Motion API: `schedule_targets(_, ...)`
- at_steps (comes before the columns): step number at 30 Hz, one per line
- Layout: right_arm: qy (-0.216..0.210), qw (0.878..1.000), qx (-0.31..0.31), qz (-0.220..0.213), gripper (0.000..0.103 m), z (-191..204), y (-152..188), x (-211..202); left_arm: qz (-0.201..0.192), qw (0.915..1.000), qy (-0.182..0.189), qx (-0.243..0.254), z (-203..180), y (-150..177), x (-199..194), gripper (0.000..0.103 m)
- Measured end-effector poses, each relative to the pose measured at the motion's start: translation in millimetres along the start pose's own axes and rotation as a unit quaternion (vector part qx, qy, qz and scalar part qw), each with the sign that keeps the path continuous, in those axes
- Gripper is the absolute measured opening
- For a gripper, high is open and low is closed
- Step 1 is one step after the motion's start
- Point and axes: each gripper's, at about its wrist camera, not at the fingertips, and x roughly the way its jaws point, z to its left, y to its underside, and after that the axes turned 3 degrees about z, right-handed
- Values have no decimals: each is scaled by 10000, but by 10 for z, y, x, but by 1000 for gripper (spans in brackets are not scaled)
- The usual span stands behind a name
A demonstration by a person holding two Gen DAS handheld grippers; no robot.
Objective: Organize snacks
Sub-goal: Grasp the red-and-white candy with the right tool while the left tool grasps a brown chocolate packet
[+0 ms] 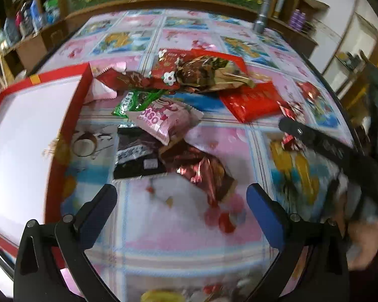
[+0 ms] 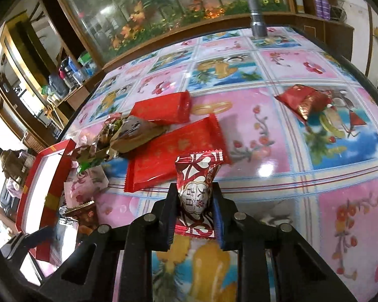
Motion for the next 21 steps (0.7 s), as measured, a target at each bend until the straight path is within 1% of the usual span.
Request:
schedule_targets(1, 13, 10000, -31, 1, 27, 16, -1, 3, 113, 9998, 24, -133, 12, -36, 59, 103)
schedule_targets(3, -45, 10000, -52, 14, 27, 40, 6, 2, 197, 9993, 84, -321, 42, -89, 141, 103)
schedule_targets(4, -90, 9999, -41, 19, 28, 38, 5, -1, 137, 9993, -38, -357, 54, -116, 159, 103)
schedule_targets(6, -167, 9999, 12, 38, 29, 24, 6, -5, 44, 9993, -29, -364, 97, -133, 170, 101)
schedule_targets(7, -192, 9998, 39, 45, 29, 15, 10, -12, -10, 9994, -36, -350, 123, -135, 162, 97)
schedule_targets(9, -254, 9996, 111, 62, 29, -3, 7, -16, -19, 9997, -65, -253, 170, -139, 155, 94)
schedule_targets(11, -265, 9995, 126, 70, 29, -3, 5, -14, -28, 9999, -133, -64, 187, -111, 130, 87)
schedule_targets(13, -234, 9997, 82, 57, 29, 1, 4, -13, -105, 9998, -130, 47, 200, -75, 99, 77)
schedule_targets(14, -220, 9997, 55, 57, 29, 9, 3, -11, -131, 9998, -114, 115, 201, -66, 88, 74)
schedule_targets(16, -219, 9997, 35, 60, 29, 20, 8, -3, -145, 9993, -114, 322, 180, -38, 61, 59)
schedule_targets(17, -217, 9997, 30, 57, 29, 17, 7, -3, -134, 9990, -97, 405, 179, -34, 48, 56)
schedule_targets(21, -201, 9998, -2, 54, 29, 38, 12, 0, -105, 9990, 79, 432, 278, 9, -18, 39)
